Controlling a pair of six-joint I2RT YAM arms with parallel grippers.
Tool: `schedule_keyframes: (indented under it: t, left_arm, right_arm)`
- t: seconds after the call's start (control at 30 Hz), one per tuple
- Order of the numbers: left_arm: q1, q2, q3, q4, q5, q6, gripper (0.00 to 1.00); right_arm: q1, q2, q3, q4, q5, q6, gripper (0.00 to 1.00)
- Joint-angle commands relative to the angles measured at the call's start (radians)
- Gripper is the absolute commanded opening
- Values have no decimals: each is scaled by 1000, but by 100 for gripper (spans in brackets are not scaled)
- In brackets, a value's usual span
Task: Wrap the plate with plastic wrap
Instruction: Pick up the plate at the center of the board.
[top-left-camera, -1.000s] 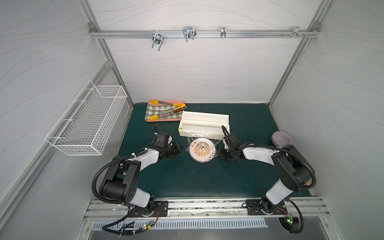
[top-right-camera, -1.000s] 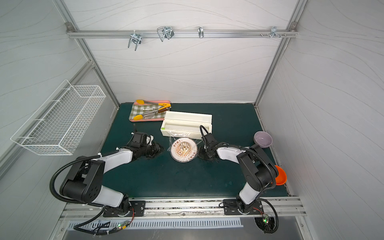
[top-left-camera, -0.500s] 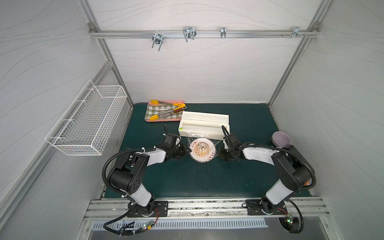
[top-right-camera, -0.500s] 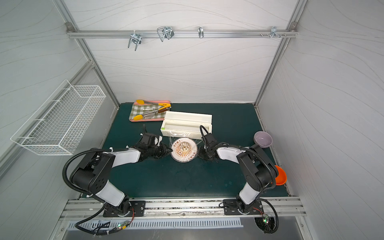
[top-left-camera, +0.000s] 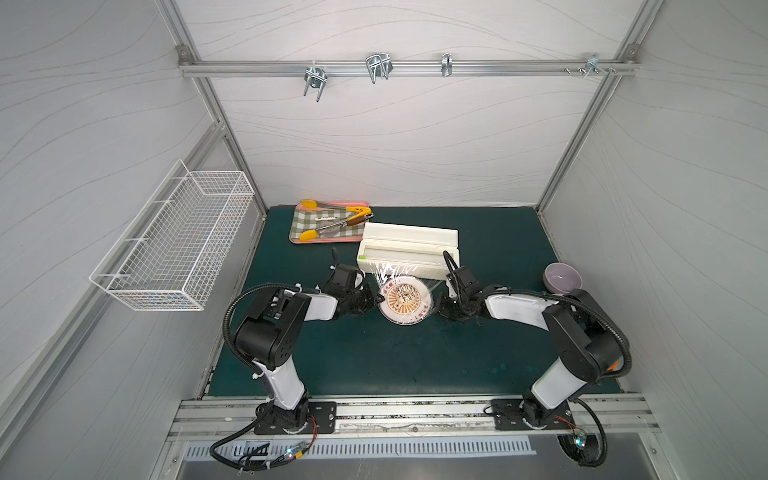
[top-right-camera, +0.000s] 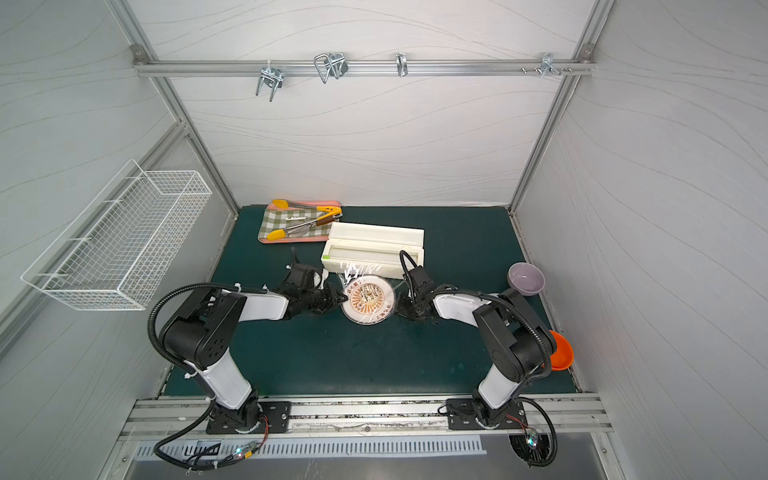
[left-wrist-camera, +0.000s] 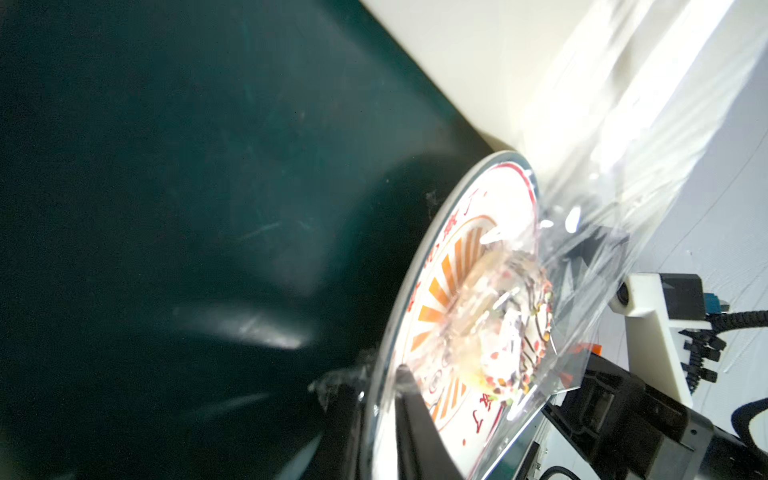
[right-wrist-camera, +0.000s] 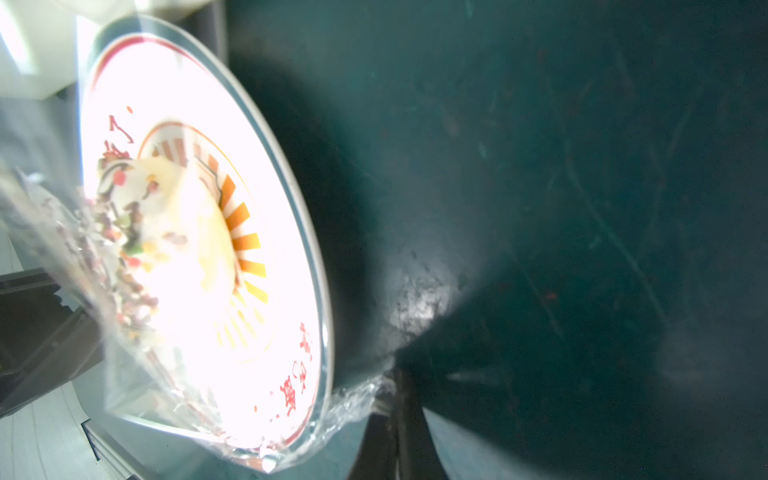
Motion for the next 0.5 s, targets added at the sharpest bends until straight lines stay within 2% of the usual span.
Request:
schedule_keyframes:
  t: [0.0,0.1,0.23,0.47]
  left_arm:
    - [2,21,-20,114,5,-43,12]
    - [2,12,-46,192,13,-87,0]
    - [3,-33,-87,251,32,-173,0]
    - [5,-167,-132,219,52,-223,0]
  right_arm:
    - [-6,115,-37,65,149,31,0]
    - [-7,91,-79,122,142,61,0]
    - [-7,28,-163,206,132,121,0]
    - [-7,-86,-239,188,131,189,0]
